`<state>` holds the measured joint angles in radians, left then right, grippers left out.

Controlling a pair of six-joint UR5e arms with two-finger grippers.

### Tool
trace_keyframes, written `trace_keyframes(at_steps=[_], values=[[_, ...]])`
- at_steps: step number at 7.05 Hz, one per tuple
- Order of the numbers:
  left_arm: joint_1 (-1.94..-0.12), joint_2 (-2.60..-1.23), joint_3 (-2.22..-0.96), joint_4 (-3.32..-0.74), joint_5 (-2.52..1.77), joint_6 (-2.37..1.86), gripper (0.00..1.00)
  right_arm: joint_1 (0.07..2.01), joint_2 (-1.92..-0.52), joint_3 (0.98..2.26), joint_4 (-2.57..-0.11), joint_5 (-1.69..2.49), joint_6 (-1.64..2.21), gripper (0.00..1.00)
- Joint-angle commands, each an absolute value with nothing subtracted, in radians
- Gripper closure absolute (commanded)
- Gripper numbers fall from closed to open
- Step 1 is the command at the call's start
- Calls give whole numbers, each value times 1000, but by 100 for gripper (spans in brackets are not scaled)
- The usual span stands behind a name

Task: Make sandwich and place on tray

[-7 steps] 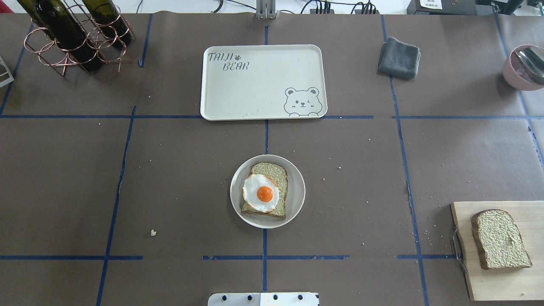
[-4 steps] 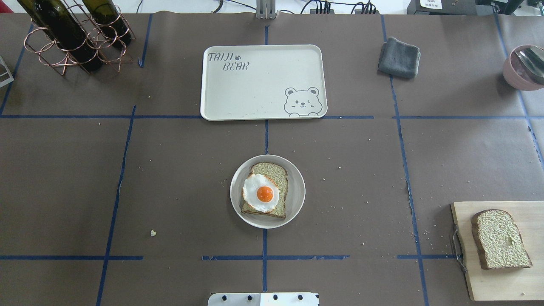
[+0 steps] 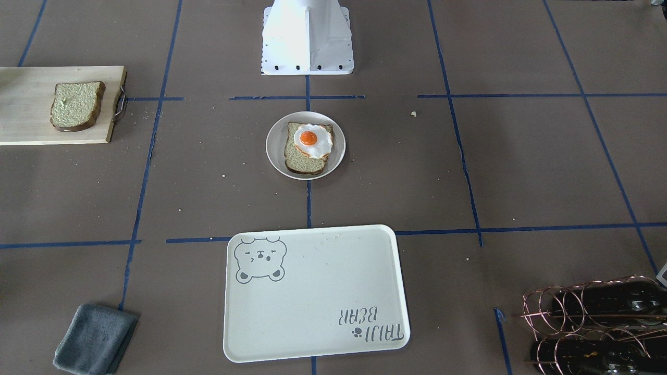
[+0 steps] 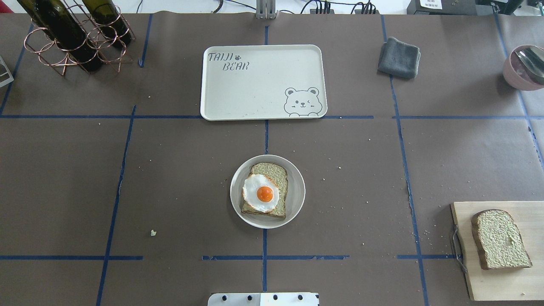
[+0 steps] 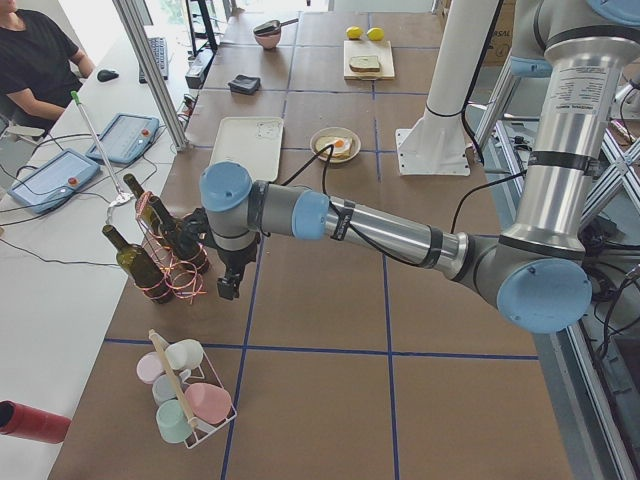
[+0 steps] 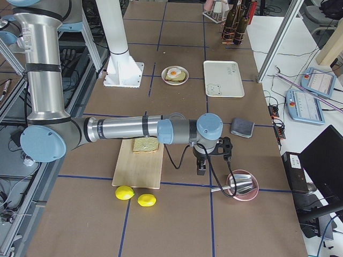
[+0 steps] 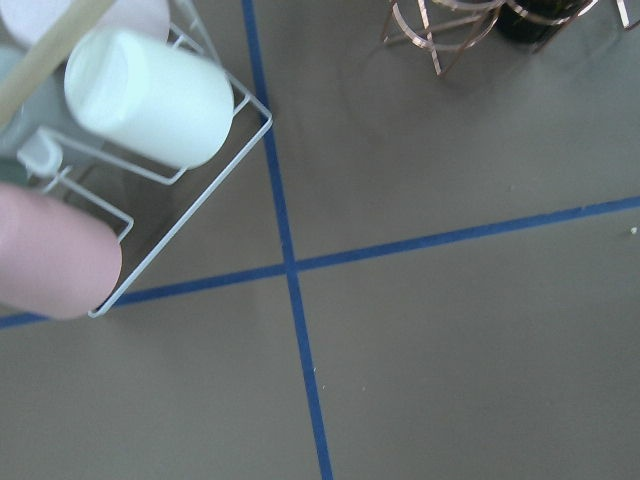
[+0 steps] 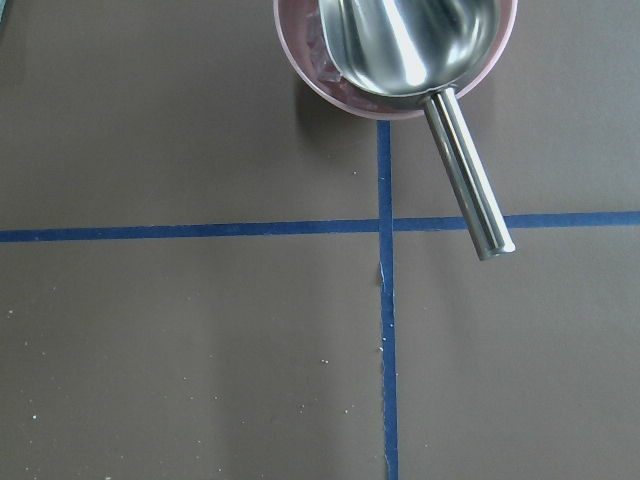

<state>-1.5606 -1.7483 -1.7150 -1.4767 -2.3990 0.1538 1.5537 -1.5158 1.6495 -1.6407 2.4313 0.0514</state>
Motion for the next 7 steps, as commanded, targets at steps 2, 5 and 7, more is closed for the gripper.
trace_keyframes(at_steps=[2,5,7], values=[[-1421,-1779,-1726,-1653,-2407,143,0,1439,-1463,1676,-1641,2469,70,0],[-1249,-1844,-1730,-1687,-2450,-115,0,1295,-1474,1839,-1529,2442,454,0],[-1160,-1890,-1733,-1731,-2438,-419,0,1202,-1636,1891,-1226,2373,752,0]])
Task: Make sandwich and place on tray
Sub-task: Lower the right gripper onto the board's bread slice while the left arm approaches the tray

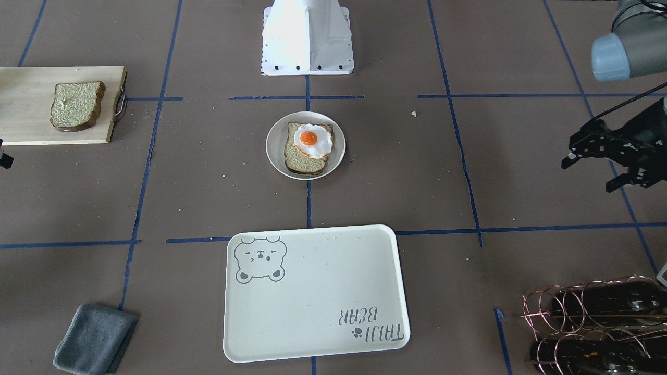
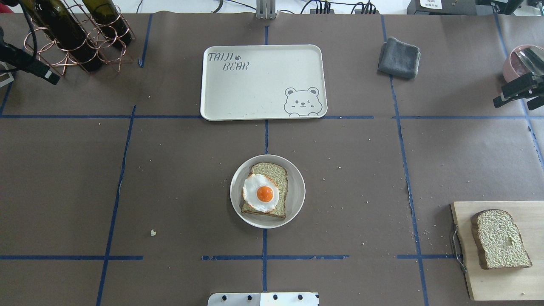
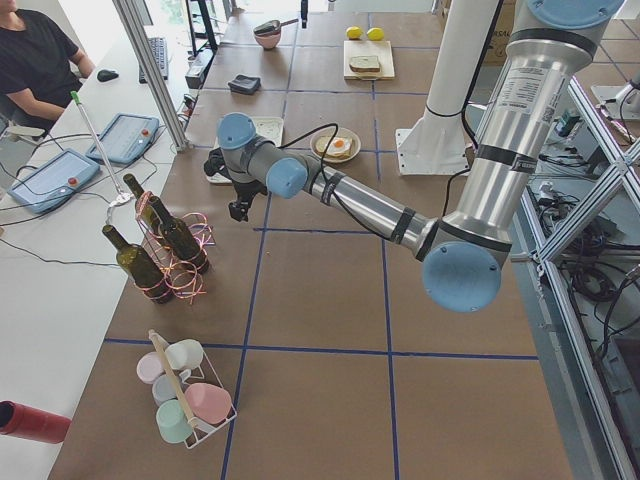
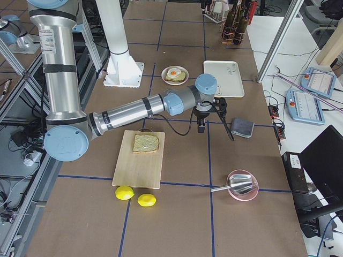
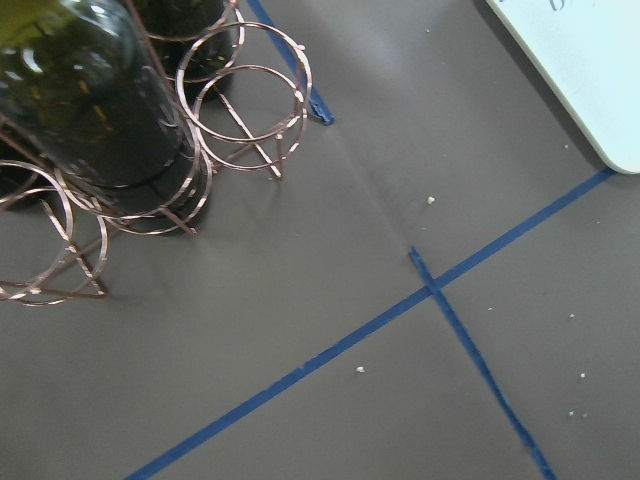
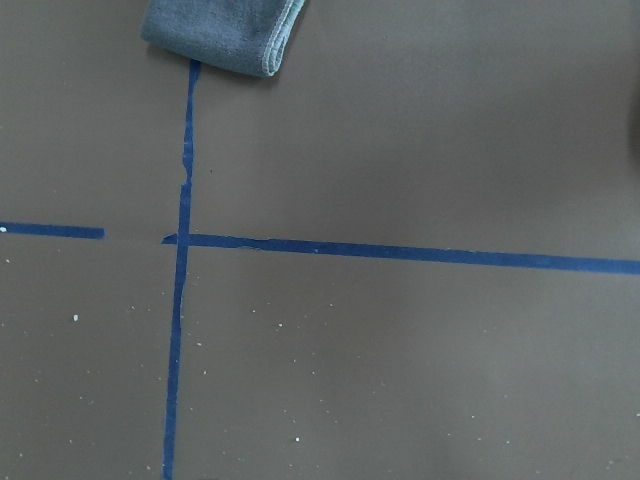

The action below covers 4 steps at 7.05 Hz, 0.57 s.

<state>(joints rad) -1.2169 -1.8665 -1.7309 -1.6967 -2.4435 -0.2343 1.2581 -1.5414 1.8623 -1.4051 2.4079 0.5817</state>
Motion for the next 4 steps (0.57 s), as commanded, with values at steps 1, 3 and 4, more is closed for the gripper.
trace_keyframes(at_steps=[1,3,4], values=[[-1137,-1890,-1733,-1809,-2436,-542,0,1184,-1731,1897,-1119,2372,785,0],[-1044,-1893,-1733,-1925,-2410,-763,0,1135,-1883,1974,-1095,2358,802,1],[-991,-1896,-1741,-1983,-2363,-867,0,1046,-1961,1973,-954,2279,903,1]])
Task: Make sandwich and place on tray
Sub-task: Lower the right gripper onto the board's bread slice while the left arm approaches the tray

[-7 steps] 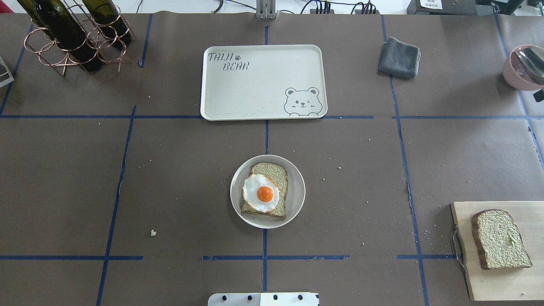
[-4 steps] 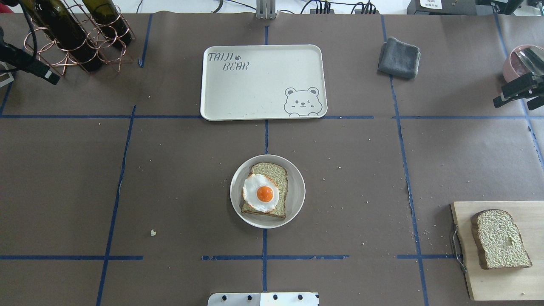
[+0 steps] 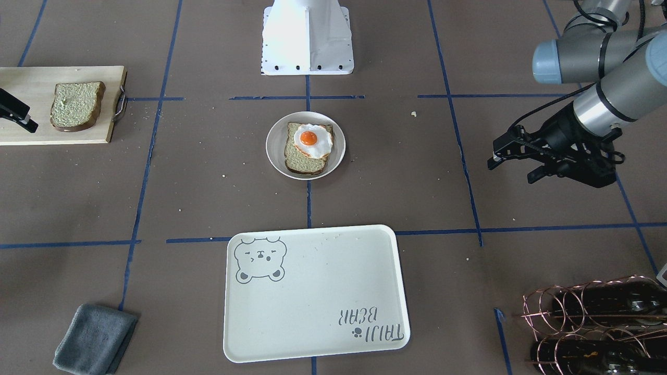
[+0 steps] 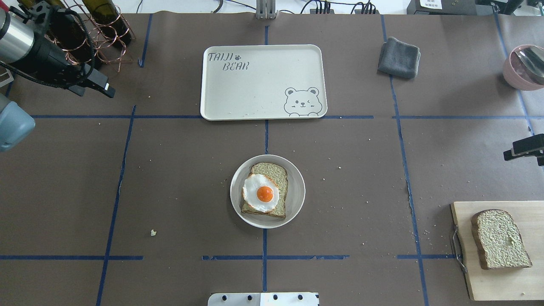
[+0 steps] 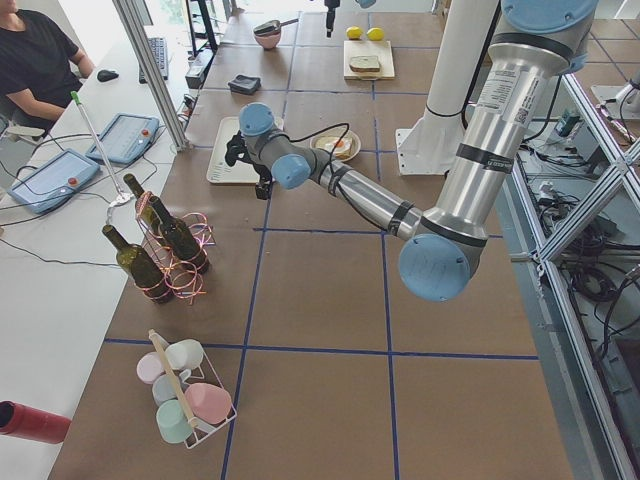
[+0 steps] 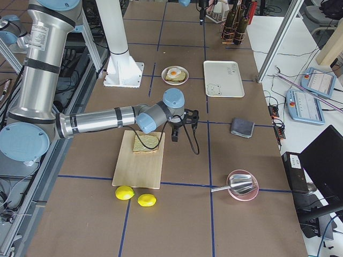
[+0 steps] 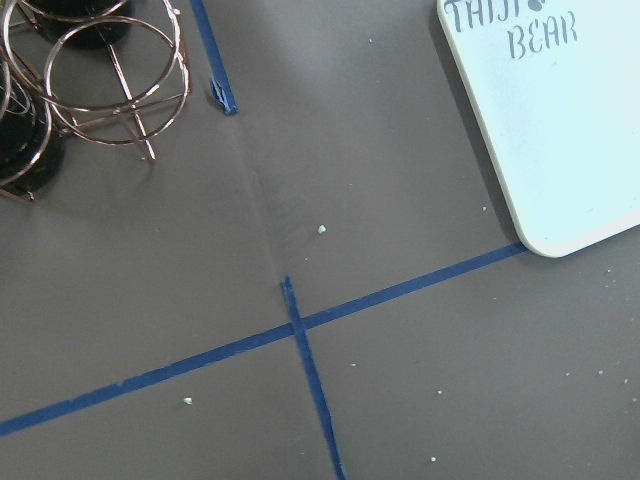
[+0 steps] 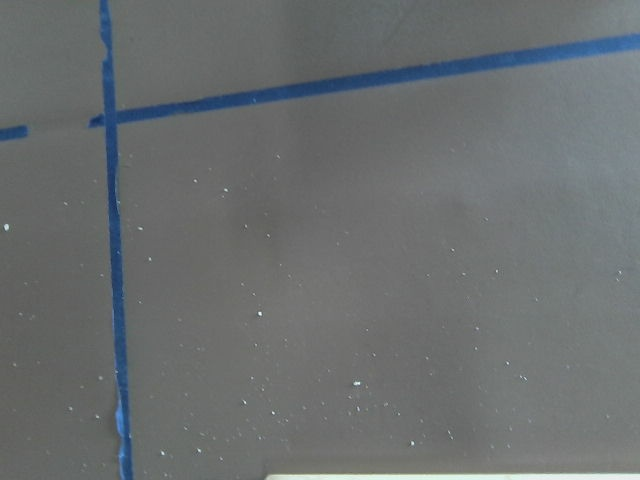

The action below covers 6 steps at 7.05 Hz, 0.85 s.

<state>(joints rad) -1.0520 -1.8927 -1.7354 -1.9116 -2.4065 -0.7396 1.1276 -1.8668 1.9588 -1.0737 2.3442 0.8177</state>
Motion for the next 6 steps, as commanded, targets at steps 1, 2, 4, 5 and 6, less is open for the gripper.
trace_keyframes(at_steps=[1,2,4,5,6], values=[[-967,-1910,-1741,-2011,-2359,-930,0,925,-2044,1971,-776,2191,1046,1],[-960,-1917,-1741,-2013,-2359,-954,0,854,-2084,1967,-735,2154,1070,1],[-945,-1930,-1741,-2013,-2341,-969,0,755,-2111,1895,-639,2097,1089,1],[-939,-1937,-1741,-2013,-2341,-982,0,717,-2117,1831,-544,2094,1116,2],[-934,-1945,-1743,-2013,-2341,-995,0,703,-2117,1824,-523,2094,1121,6]])
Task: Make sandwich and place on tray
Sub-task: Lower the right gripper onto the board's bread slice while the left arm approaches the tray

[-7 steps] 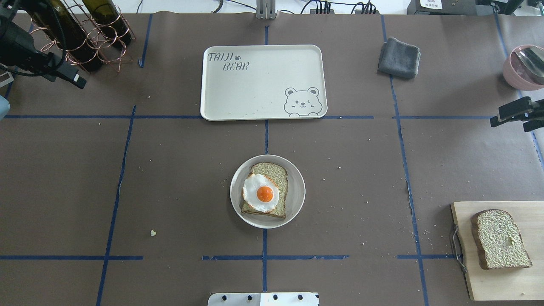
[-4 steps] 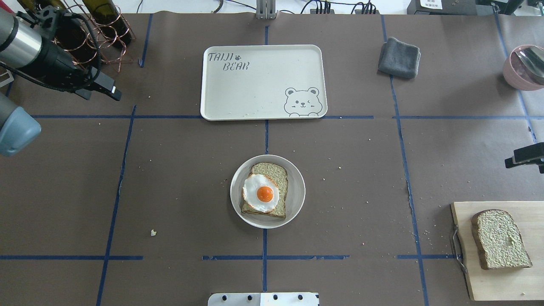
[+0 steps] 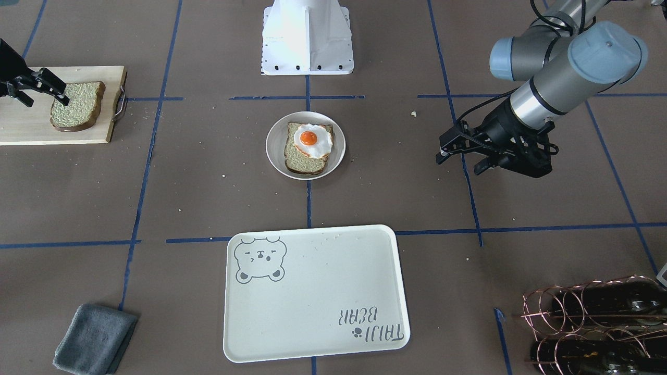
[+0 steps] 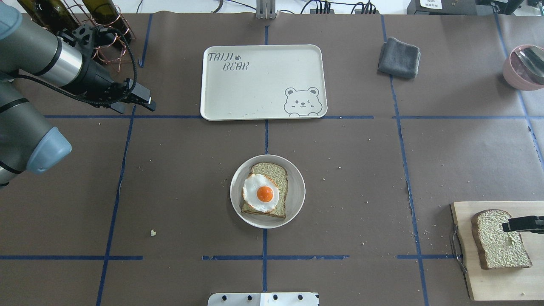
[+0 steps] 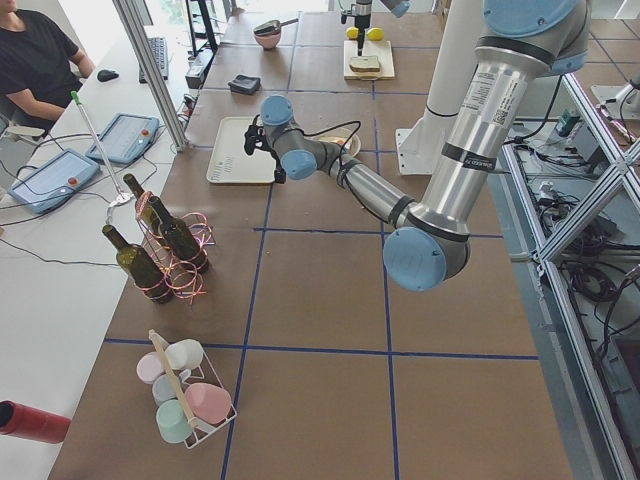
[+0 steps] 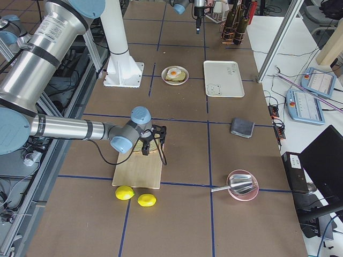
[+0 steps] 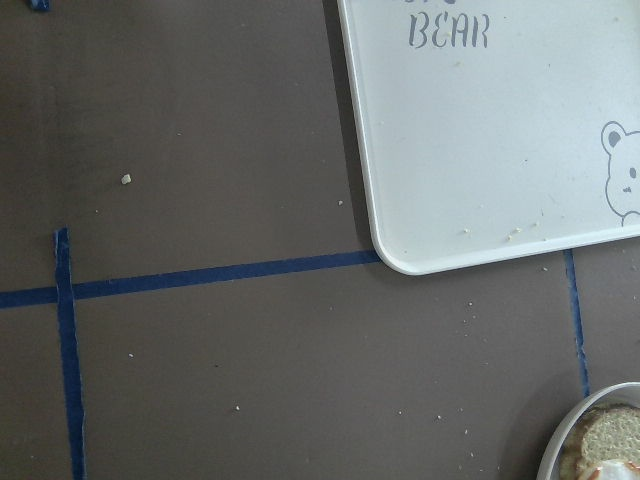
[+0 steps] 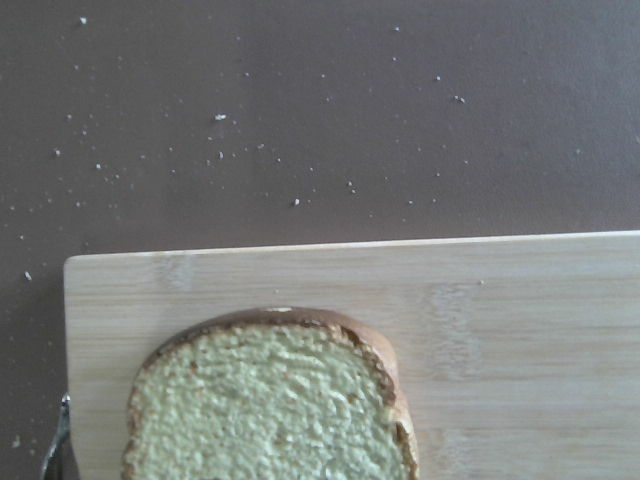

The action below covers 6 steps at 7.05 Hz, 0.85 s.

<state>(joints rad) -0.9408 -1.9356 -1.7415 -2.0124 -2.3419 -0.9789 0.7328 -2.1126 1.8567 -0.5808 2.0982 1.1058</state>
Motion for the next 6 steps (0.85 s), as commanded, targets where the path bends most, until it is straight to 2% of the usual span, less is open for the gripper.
trace_keyframes(at_steps=[1,2,3,6], values=[[-930,-1947,-1741,-2013,-2339,-996,0,692,-2120,1821,-523,2094,1121,14],[-930,-1947,-1741,-2013,-2338,-996,0,684,-2126,1821,-523,2094,1121,29],[-930,-1947,-1741,-2013,-2338,-996,0,680,-2132,1821,-523,2094,1120,36],[-930,-1945,-1741,-2013,-2338,-994,0,667,-2137,1809,-525,2092,1120,35]])
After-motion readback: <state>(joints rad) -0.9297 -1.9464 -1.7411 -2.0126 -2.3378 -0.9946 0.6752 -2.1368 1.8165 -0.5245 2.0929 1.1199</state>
